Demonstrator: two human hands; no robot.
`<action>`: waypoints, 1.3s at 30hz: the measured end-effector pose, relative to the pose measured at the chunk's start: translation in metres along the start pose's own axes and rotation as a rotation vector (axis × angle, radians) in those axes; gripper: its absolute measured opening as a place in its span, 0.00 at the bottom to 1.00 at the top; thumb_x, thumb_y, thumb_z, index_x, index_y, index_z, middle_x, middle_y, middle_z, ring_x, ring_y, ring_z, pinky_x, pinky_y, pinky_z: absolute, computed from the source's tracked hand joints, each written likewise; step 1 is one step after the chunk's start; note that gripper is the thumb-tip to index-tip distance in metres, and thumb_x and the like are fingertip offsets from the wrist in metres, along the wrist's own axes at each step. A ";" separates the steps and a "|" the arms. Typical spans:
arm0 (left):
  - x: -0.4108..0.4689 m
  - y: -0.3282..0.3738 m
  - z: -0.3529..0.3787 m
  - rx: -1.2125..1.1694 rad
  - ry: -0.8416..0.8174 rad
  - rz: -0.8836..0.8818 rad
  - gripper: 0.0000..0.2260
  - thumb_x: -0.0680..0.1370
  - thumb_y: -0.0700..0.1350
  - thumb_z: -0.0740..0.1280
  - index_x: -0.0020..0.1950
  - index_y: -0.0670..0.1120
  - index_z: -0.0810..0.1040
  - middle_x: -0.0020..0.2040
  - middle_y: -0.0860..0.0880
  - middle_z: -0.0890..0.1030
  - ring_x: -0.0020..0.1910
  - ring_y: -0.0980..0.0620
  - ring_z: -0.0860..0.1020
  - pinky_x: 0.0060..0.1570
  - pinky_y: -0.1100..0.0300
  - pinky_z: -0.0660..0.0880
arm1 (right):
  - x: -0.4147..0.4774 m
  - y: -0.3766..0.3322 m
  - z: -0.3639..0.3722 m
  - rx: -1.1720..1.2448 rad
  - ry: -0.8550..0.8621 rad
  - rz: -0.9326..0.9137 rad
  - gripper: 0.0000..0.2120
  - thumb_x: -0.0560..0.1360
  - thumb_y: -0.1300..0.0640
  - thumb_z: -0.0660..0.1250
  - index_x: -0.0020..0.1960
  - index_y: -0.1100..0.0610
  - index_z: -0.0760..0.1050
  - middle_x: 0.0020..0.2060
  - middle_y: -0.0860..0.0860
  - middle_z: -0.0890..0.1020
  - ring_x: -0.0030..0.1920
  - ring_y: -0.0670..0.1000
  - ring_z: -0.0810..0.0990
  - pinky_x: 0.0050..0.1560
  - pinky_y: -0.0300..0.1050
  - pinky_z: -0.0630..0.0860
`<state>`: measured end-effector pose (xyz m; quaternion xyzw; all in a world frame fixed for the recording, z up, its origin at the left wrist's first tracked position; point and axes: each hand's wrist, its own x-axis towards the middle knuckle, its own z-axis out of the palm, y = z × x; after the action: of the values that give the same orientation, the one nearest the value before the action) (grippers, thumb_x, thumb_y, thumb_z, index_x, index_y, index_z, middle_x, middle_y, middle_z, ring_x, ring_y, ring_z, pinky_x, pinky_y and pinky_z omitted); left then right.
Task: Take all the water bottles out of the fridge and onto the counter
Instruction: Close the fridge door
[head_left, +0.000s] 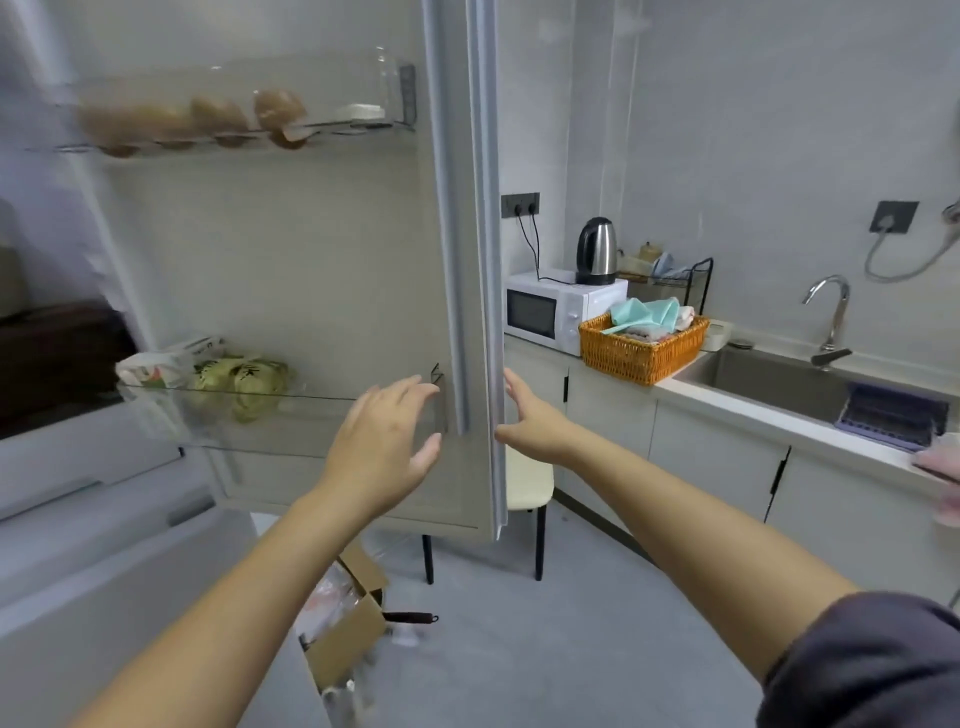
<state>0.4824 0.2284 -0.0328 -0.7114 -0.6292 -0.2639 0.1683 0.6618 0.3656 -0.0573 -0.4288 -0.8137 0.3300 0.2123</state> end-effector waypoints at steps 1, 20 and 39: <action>-0.001 -0.003 -0.001 -0.009 -0.015 0.020 0.23 0.78 0.49 0.67 0.71 0.45 0.70 0.68 0.47 0.74 0.67 0.47 0.71 0.71 0.54 0.60 | 0.000 -0.003 0.006 0.011 0.020 0.015 0.42 0.77 0.58 0.64 0.80 0.47 0.40 0.79 0.52 0.55 0.68 0.57 0.73 0.61 0.48 0.74; -0.161 -0.032 -0.111 -0.017 0.122 -0.393 0.25 0.76 0.51 0.67 0.72 0.49 0.67 0.63 0.46 0.77 0.64 0.44 0.71 0.64 0.47 0.69 | -0.111 -0.109 0.064 0.006 -0.208 -0.301 0.09 0.76 0.52 0.72 0.54 0.56 0.81 0.48 0.49 0.85 0.52 0.49 0.83 0.58 0.46 0.78; -0.265 -0.131 -0.217 -0.111 0.623 -0.662 0.34 0.76 0.57 0.68 0.76 0.53 0.56 0.72 0.52 0.68 0.67 0.53 0.70 0.59 0.51 0.75 | -0.065 -0.289 0.224 -0.111 -0.405 -0.739 0.41 0.76 0.54 0.67 0.78 0.36 0.45 0.79 0.41 0.49 0.77 0.43 0.54 0.70 0.37 0.54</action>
<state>0.2996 -0.0894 -0.0265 -0.3666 -0.7270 -0.5382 0.2179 0.3949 0.1124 -0.0082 -0.0457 -0.9545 0.2650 0.1286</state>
